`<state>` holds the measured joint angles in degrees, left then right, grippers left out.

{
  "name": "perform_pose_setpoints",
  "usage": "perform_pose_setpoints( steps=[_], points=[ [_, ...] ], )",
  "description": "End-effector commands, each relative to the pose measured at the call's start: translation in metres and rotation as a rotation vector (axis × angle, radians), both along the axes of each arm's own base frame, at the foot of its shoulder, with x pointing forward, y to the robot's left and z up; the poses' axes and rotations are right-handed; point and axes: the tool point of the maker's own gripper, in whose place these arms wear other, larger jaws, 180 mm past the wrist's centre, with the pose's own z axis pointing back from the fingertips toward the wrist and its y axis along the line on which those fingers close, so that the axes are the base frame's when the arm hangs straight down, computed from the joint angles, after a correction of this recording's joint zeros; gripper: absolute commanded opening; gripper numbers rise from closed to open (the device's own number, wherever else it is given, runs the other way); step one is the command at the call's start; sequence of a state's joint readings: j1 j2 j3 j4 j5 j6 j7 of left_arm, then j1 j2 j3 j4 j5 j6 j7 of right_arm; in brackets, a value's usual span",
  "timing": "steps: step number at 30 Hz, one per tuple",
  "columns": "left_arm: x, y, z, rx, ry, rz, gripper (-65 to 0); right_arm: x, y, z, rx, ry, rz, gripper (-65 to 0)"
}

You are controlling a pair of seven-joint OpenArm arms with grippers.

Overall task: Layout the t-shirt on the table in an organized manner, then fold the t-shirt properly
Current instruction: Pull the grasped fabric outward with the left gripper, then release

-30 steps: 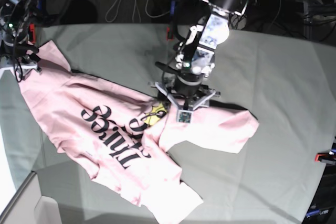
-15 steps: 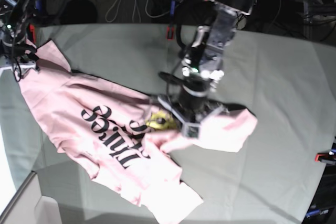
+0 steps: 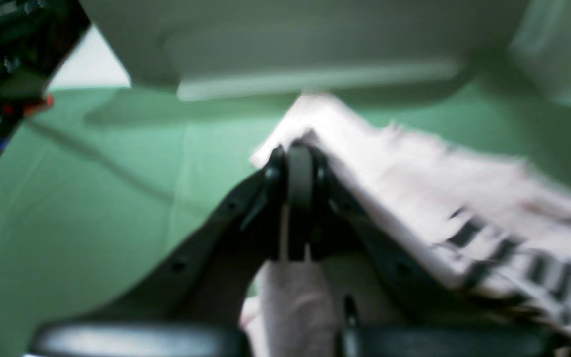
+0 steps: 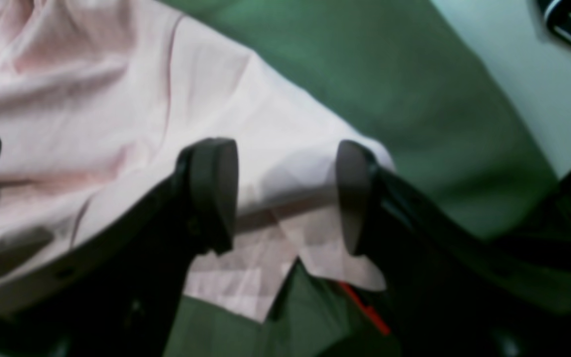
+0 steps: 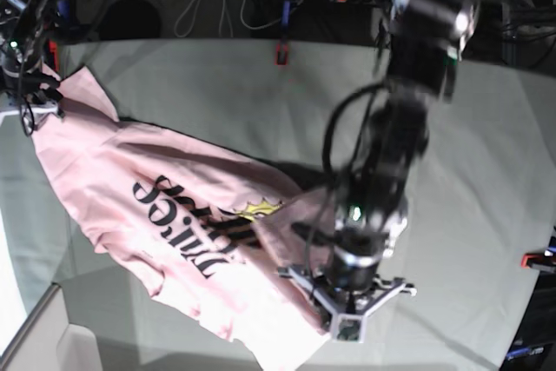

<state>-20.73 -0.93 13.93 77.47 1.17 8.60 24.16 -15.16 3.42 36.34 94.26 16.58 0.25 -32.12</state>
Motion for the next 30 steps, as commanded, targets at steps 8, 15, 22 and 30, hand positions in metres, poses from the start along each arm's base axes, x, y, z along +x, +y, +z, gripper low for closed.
perform_pose_setpoints(
  steps=[8,15,22,30],
  points=[
    [0.087,0.016,0.074,0.039,-0.193,0.047,-64.7,-0.010,-0.014,0.011,-0.055,0.002,0.003,-32.5],
    [0.141,0.073,0.107,0.009,-0.225,0.185,-64.7,-0.016,-0.011,0.007,-0.047,0.017,0.001,-32.7],
    [0.163,0.078,0.109,0.029,-0.277,0.190,-63.5,-0.017,-0.001,0.000,-0.020,0.016,-0.002,-32.7],
    [0.152,0.067,0.071,0.020,-0.200,0.183,-33.4,-0.017,-0.002,0.001,-0.021,0.018,-0.004,-32.6]
  ],
)
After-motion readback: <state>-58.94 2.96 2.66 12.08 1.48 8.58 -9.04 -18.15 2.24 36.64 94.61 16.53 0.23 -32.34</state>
